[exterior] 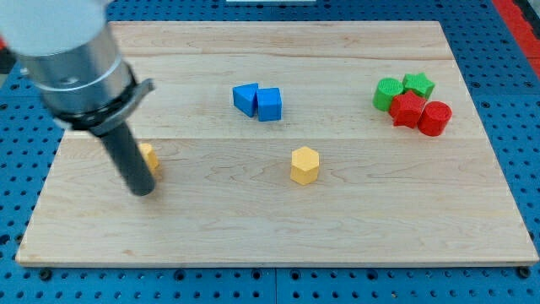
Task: Move the yellow heart towards the top left corner of the board
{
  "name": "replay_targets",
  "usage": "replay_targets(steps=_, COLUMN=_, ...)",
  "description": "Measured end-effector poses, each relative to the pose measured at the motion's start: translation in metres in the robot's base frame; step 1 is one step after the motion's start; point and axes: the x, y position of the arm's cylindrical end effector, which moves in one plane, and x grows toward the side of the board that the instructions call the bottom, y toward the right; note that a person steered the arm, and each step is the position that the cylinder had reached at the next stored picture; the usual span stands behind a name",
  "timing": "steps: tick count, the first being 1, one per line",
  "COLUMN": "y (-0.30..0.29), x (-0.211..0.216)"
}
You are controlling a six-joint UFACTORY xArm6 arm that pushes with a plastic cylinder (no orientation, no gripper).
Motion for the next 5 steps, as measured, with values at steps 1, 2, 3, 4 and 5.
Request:
replay_targets(steps=1, y=0.007, x=-0.053)
replay_targets(steps=2, y=-0.024, x=-0.110)
replay_targets(steps=3, y=-0.016, x=-0.080)
replay_targets(steps=4, y=-0.091, x=-0.086)
replay_targets(steps=5, y=-0.078, x=-0.128)
